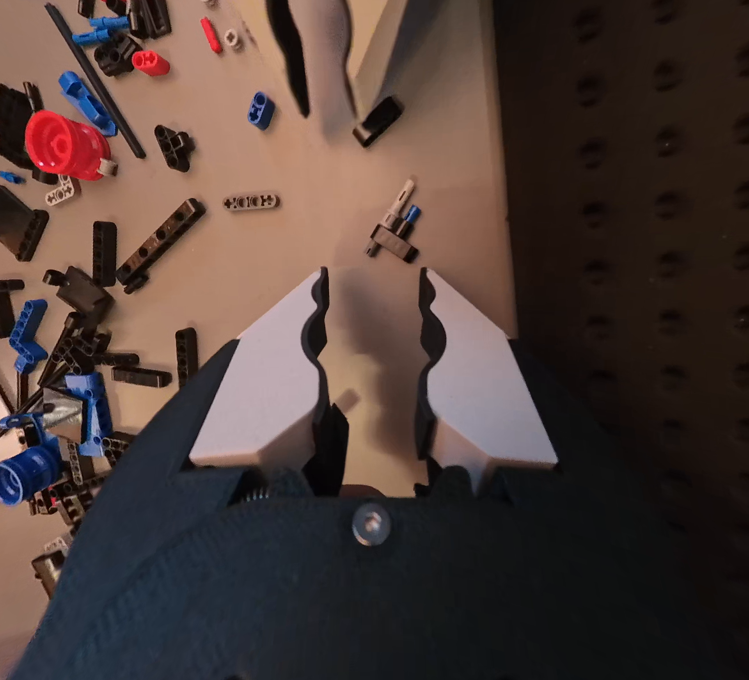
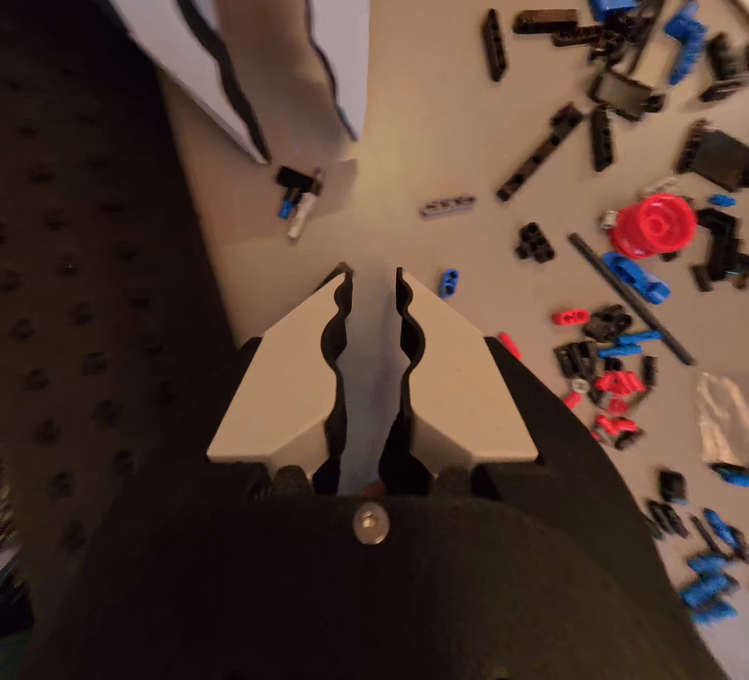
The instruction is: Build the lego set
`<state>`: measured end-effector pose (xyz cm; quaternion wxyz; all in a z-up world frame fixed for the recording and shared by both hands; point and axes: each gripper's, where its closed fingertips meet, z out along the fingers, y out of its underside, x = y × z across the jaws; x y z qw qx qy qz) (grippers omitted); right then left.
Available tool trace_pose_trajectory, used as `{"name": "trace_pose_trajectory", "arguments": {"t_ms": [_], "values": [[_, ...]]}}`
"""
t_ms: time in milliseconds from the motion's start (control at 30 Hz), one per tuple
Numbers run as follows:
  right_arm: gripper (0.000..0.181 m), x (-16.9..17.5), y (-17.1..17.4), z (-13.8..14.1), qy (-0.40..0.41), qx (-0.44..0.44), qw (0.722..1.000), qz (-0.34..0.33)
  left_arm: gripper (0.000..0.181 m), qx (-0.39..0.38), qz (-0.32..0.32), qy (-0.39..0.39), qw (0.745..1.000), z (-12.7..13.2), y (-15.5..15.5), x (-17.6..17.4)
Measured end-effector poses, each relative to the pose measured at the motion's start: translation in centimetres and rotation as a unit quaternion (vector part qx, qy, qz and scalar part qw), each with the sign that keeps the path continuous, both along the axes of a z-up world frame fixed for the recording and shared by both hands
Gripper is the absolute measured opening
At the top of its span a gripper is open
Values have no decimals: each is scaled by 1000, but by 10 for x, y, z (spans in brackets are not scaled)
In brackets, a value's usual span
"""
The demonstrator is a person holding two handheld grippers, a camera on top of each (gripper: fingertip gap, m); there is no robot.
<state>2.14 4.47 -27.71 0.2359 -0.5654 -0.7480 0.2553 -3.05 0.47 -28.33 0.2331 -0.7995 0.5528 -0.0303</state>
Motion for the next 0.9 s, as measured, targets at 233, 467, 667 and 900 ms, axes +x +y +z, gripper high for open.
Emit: {"name": "trace_pose_trajectory", "arguments": {"t_ms": [233, 467, 667, 900], "values": [[29, 10, -6, -1, -3, 36, 990, 139, 44, 2, -49, 8, 999, -1, 2, 7], [29, 4, -17, -10, -34, -5, 966, 256, 39, -15, -84, -4, 996, -2, 1, 9], [21, 3, -16, -10, -23, -23, 973, 230, 23, -30, -97, -24, 995, -4, -2, 16], [21, 1, -18, -9, -4, -39, 987, 157, 21, -22, -13, -51, 998, -5, 4, 20]]}}
